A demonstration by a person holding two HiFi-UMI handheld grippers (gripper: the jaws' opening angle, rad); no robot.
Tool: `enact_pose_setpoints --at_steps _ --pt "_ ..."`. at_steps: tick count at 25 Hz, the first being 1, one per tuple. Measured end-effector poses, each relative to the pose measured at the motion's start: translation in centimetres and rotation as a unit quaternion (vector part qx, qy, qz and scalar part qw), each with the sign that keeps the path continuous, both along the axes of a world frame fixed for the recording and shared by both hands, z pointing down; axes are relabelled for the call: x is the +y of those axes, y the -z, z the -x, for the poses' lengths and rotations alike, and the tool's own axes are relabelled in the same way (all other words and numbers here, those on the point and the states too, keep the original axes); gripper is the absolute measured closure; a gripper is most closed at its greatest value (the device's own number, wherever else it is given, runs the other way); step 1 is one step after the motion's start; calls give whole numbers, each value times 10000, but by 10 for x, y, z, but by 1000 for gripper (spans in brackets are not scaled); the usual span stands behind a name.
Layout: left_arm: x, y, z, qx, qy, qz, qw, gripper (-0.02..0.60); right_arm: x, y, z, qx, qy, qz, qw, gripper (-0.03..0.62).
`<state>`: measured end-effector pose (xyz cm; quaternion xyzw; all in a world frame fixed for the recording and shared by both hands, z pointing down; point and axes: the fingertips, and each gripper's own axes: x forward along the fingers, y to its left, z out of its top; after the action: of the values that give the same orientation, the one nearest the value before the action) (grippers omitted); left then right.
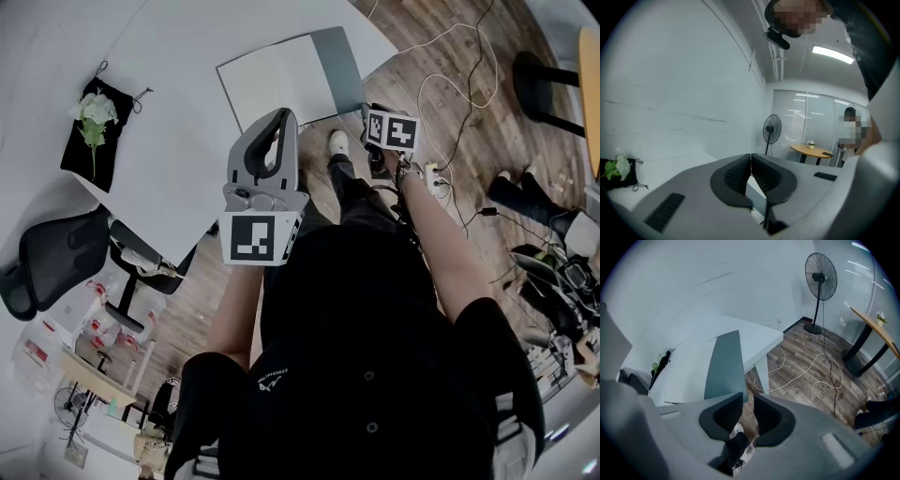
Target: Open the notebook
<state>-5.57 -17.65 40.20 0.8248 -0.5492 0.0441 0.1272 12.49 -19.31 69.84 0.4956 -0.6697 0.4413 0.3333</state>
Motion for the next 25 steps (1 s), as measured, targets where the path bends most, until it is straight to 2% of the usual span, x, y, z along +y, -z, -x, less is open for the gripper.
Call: enact_pose_setpoints --at_steps 9,13,18,23,25 --pt "2 3 2 6 -44 -89 10000 574 -4 16 6 -170 -3 -282 9995 531" --pt "8 2 5 -3 -44 -76 10000 574 -3 22 8 -228 -5 -344 9991 588" --pt "10 4 5 235 49 -87 9997 574 -4 32 16 -311 129 -444 9984 588" --pt "13 -5 11 147 67 -54 9999 574 -4 43 36 -464 413 -548 9966 588" --pt "16 -13 15 -21 64 56 10000 574 -3 46 43 -489 547 -593 9955 588"
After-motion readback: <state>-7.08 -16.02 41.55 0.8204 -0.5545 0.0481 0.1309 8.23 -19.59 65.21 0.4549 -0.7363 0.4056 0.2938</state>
